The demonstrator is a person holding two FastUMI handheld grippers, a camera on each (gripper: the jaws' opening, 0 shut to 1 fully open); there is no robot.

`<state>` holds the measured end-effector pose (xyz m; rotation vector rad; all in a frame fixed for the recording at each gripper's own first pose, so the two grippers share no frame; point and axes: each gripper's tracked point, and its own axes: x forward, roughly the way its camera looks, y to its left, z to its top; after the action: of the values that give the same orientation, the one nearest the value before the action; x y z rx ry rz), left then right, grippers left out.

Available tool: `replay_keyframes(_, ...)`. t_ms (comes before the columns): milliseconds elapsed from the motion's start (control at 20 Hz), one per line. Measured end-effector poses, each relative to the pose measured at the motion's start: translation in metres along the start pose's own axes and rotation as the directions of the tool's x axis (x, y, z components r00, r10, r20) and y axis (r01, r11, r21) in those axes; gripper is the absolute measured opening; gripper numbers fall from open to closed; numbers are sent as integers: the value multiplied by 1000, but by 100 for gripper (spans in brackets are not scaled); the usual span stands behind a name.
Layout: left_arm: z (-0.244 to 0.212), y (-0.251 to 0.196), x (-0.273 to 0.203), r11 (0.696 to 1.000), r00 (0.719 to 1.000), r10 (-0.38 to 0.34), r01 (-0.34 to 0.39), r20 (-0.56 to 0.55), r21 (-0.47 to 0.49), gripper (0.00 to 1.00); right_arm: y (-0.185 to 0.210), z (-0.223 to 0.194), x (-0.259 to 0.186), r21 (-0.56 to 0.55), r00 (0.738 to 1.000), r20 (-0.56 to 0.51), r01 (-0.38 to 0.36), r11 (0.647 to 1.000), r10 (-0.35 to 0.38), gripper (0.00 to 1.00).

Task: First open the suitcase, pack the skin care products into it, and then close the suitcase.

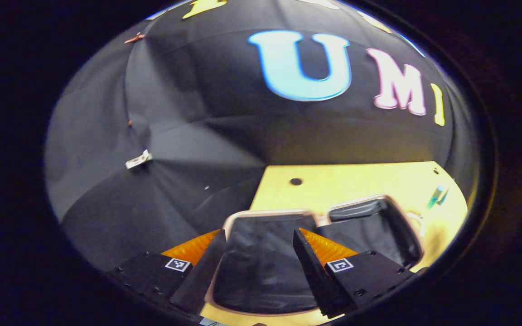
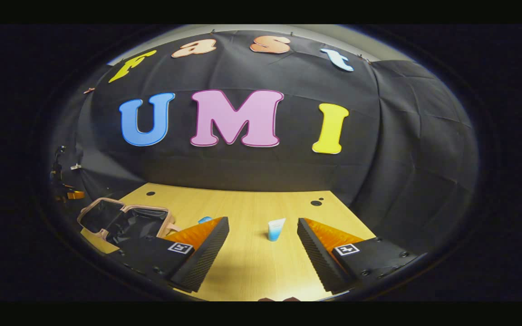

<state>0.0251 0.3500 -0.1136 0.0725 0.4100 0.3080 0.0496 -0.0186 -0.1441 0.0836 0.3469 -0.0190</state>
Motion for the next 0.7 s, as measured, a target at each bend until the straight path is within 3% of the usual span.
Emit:
replay_keyframes(150, 28, -100, -22, 994, 990, -98, 102, 97, -36, 96, -12, -4, 8, 1, 1000, 0, 3, 1000, -3, 96)
replay_keyframes(350, 26, -225, -20, 976, 974, -209, 214, 89, -50, 96, -18, -14, 25, -14, 1000, -15, -21, 1000, 21, 97)
replay_keyframes(700, -23, -357, 7, 939, 939, -342, 343, -16, 19, 96, -16, -51, 76, -45, 990, -97, -103, 994, 98, 97)
